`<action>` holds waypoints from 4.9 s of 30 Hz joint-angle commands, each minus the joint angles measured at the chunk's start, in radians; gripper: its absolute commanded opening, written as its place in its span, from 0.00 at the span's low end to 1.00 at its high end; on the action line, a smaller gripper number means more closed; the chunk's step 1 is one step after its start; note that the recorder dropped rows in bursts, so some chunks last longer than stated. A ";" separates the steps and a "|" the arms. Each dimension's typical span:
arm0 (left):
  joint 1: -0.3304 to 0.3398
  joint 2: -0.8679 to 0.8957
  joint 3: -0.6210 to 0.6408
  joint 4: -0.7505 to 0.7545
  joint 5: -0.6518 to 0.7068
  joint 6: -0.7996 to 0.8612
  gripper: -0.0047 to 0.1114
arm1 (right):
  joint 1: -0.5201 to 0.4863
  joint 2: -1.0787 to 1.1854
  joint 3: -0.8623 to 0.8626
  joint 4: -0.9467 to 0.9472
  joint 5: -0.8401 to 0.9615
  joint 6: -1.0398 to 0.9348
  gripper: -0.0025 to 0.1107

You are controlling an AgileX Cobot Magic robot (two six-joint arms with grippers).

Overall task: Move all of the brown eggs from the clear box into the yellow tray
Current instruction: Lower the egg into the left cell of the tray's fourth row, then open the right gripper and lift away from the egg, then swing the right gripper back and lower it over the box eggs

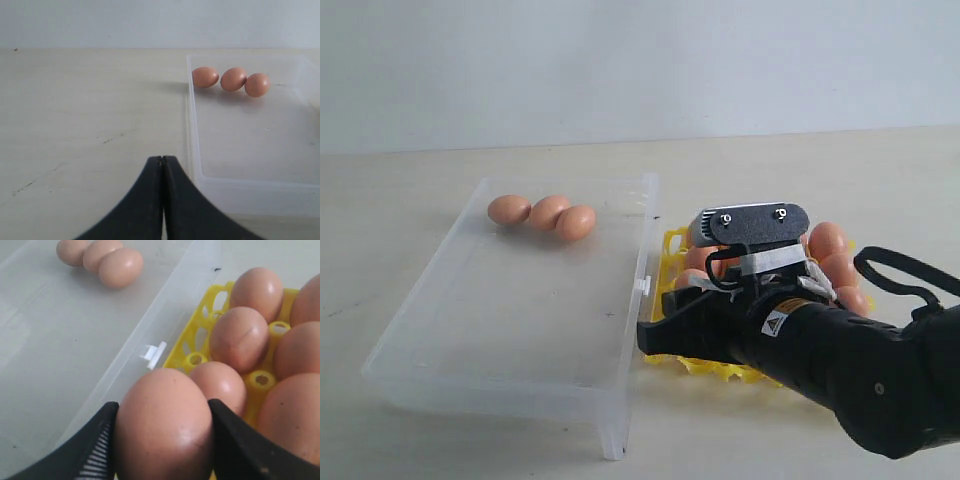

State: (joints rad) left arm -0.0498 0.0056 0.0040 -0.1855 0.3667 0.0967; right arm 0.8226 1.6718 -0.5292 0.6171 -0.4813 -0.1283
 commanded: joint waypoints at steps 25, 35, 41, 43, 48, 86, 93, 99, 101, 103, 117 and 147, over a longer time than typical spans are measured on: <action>0.001 -0.006 -0.004 -0.002 -0.004 0.002 0.04 | 0.003 0.143 0.001 -0.050 -0.143 0.113 0.02; 0.001 -0.006 -0.004 -0.002 -0.004 0.002 0.04 | 0.003 0.144 0.001 -0.050 -0.157 0.123 0.17; 0.001 -0.006 -0.004 -0.002 -0.004 0.002 0.04 | 0.003 0.144 0.001 -0.046 -0.158 0.123 0.46; 0.001 -0.006 -0.004 -0.002 -0.004 0.002 0.04 | 0.003 0.144 0.001 -0.046 -0.167 0.123 0.51; 0.001 -0.006 -0.004 -0.002 -0.004 0.002 0.04 | 0.003 0.142 0.001 -0.044 -0.173 0.123 0.54; 0.001 -0.006 -0.004 -0.002 -0.004 0.002 0.04 | 0.003 0.437 -0.853 -0.146 1.089 -0.272 0.03; 0.001 -0.006 -0.004 -0.002 -0.004 0.002 0.04 | 0.026 0.435 -0.822 -0.147 1.289 -0.272 0.03; 0.001 -0.006 -0.004 -0.002 -0.004 0.002 0.04 | 0.038 0.431 -0.754 -0.123 1.286 -0.298 0.03; 0.001 -0.006 -0.004 -0.002 -0.004 0.002 0.04 | 0.038 0.412 -0.741 -0.123 1.276 -0.298 0.03; 0.001 -0.006 -0.004 -0.002 -0.004 0.002 0.04 | 0.038 0.390 -0.741 -0.130 1.269 -0.298 0.03; 0.001 -0.006 -0.004 -0.002 -0.004 0.002 0.04 | -0.006 0.184 -0.760 -0.148 0.911 -0.220 0.32; 0.001 -0.006 -0.004 -0.002 -0.004 0.002 0.04 | -0.126 0.716 -1.501 -0.347 1.228 0.156 0.51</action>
State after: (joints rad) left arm -0.0498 0.0056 0.0040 -0.1855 0.3667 0.0967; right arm 0.7140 2.3711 -1.9874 0.2761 0.7421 -0.0233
